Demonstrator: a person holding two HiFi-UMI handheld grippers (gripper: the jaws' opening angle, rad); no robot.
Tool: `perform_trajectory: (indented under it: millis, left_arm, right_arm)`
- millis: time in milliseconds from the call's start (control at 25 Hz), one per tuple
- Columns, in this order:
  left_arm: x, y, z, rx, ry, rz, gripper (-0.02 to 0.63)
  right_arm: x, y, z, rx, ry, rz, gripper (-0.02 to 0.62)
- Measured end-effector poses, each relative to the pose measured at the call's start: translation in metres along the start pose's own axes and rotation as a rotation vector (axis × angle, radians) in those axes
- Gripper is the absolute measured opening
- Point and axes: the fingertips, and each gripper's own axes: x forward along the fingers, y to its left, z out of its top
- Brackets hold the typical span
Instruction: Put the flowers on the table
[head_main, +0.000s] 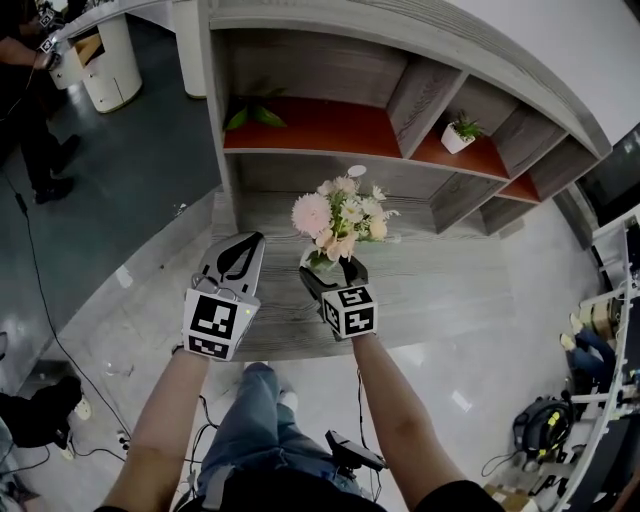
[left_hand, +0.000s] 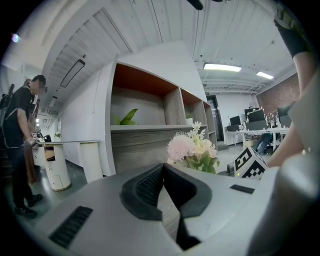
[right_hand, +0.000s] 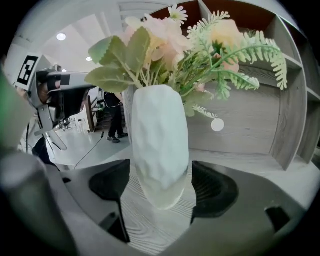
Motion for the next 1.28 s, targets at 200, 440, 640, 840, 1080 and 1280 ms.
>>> perform_trajectory:
  millis: [200,440,640,840,1080,1280]
  left_arm:
    - [-0.009,-0.01,0.009,0.011,-0.012,0.005,0.011]
    - [-0.025,-0.02,0.03,0.026,-0.048,0.014,0.011]
    - [-0.037,-0.03,0.048,0.031,-0.074,0.025,0.011]
    - [-0.052,-0.038,0.061,0.024,-0.095,0.036,0.011]
    - [-0.072,-0.046,0.069,0.002,-0.12,0.064,0.011]
    - [-0.085,-0.05,0.083,-0.005,-0.156,0.086,0.011]
  right_arm:
    - [-0.022,-0.003,0.003,0.009,-0.003,-0.008,0.377]
    - [-0.052,-0.005,0.017,0.014,-0.017,-0.033,0.377]
    - [-0.083,0.003,0.034,-0.012,-0.051,-0.035,0.376]
    - [-0.118,0.012,0.056,0.008,-0.11,-0.021,0.346]
    - [-0.16,0.021,0.074,0.012,-0.15,-0.036,0.245]
    - [-0.197,0.025,0.094,0.0,-0.207,-0.086,0.091]
